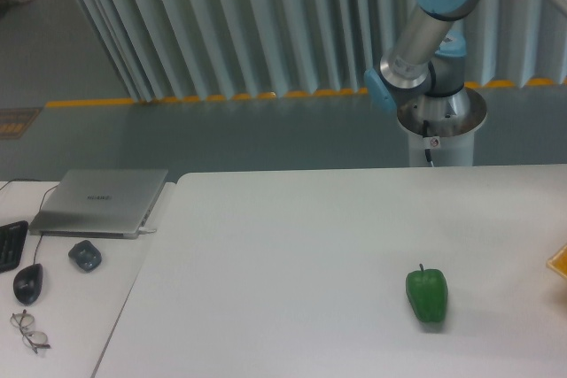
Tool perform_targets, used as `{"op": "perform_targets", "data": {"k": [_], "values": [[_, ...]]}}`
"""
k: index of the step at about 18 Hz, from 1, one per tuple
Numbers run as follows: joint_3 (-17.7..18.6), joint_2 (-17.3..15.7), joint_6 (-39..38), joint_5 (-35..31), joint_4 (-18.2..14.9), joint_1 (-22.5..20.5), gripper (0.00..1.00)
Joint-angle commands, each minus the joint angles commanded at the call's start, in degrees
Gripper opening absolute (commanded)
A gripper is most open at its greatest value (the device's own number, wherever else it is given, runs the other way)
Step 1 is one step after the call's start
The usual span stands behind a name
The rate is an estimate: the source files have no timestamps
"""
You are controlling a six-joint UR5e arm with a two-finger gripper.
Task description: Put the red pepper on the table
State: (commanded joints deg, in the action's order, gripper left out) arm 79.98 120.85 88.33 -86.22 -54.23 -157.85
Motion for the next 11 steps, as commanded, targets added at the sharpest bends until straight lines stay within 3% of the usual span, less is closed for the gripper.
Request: {"op": "perform_targets", "data": {"k": [11], "values": [[1.4, -0.4, 0.3, -0.4, 0.1, 0.9, 0.0]]}}
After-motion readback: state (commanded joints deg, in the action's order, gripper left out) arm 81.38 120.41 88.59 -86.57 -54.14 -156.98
